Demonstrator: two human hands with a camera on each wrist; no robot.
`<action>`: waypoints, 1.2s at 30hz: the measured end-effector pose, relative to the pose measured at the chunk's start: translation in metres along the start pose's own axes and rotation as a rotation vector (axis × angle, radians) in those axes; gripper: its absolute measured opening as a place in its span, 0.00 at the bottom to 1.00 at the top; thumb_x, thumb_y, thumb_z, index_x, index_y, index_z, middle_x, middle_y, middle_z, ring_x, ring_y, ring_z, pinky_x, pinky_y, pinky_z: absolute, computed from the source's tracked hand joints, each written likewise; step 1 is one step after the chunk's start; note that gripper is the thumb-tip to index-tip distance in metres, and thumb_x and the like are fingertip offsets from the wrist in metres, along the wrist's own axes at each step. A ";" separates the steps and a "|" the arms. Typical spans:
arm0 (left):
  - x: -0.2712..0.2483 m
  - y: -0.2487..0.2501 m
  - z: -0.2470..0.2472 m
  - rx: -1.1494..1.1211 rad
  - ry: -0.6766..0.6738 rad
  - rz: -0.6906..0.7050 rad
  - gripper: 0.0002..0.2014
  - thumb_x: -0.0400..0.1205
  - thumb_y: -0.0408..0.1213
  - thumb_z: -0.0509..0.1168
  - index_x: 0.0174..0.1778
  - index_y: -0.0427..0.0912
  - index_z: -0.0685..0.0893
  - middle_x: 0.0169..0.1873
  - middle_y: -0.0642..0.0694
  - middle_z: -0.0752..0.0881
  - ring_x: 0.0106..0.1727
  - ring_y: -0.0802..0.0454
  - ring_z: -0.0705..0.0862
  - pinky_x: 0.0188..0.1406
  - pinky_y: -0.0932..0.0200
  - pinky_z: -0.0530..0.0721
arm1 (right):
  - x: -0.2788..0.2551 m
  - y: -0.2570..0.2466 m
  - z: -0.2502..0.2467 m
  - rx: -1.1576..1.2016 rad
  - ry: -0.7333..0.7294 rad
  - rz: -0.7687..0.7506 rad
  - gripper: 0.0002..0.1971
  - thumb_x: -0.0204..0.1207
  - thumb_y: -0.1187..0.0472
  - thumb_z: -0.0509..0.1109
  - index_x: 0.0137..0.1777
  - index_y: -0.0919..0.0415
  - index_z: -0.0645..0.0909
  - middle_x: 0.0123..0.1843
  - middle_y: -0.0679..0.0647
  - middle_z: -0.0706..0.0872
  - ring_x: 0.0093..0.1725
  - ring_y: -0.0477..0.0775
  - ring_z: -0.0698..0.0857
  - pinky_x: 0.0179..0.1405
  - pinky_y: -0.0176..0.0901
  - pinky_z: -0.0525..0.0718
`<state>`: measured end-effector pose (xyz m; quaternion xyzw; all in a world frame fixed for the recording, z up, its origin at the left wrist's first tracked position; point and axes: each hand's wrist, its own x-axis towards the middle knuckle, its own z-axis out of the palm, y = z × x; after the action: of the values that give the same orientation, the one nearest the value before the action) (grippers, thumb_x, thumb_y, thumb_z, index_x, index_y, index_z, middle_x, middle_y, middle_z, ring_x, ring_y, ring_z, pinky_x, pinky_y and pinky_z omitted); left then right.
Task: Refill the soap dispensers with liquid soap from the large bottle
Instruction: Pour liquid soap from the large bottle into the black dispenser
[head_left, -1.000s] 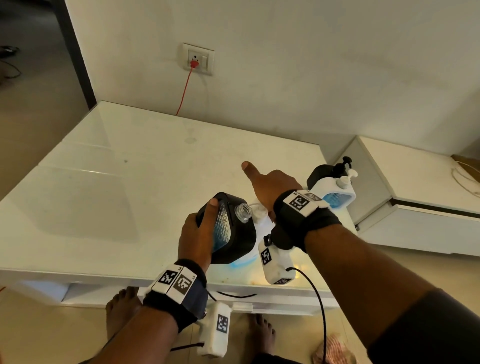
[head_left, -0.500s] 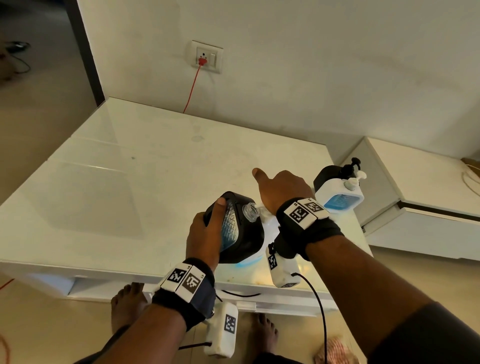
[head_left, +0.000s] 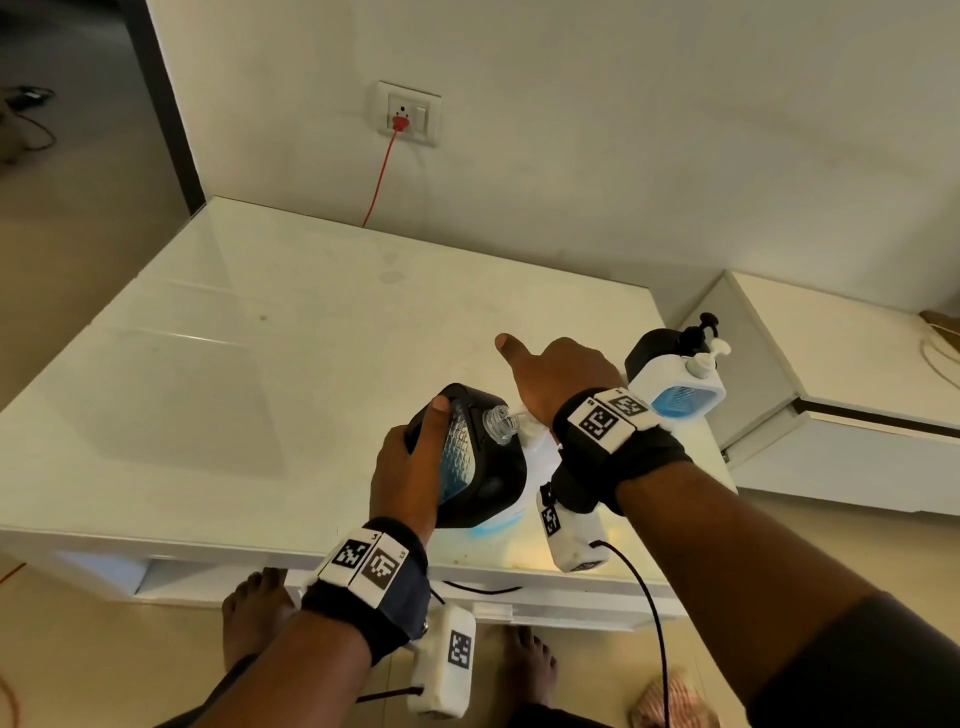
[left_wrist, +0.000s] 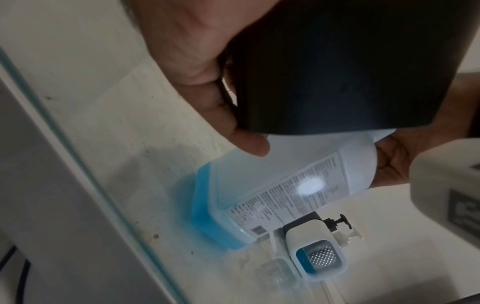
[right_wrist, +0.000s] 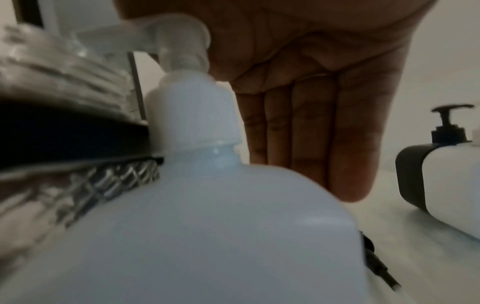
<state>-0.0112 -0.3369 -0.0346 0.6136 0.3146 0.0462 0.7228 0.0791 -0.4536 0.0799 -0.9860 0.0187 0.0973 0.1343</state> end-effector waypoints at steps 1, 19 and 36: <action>0.000 0.000 0.001 -0.013 -0.006 -0.003 0.47 0.66 0.82 0.61 0.65 0.45 0.86 0.55 0.45 0.91 0.56 0.44 0.89 0.62 0.43 0.88 | 0.000 0.000 0.001 -0.003 0.015 0.000 0.34 0.78 0.25 0.50 0.42 0.59 0.75 0.41 0.52 0.81 0.43 0.58 0.80 0.43 0.48 0.71; 0.002 -0.002 0.001 -0.049 -0.012 -0.007 0.40 0.72 0.79 0.64 0.63 0.46 0.86 0.53 0.45 0.91 0.55 0.45 0.90 0.58 0.45 0.89 | 0.000 -0.002 -0.002 0.009 -0.019 -0.009 0.36 0.79 0.25 0.47 0.35 0.56 0.78 0.36 0.54 0.84 0.38 0.55 0.82 0.41 0.47 0.72; -0.003 0.003 0.002 -0.014 -0.015 0.041 0.48 0.63 0.83 0.60 0.64 0.45 0.86 0.54 0.45 0.91 0.55 0.45 0.89 0.60 0.43 0.88 | 0.000 -0.002 -0.008 0.088 -0.068 -0.002 0.40 0.76 0.22 0.43 0.35 0.58 0.79 0.37 0.56 0.87 0.42 0.60 0.87 0.47 0.49 0.81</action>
<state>-0.0115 -0.3392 -0.0308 0.6152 0.2964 0.0586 0.7282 0.0810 -0.4538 0.0878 -0.9753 0.0177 0.1295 0.1781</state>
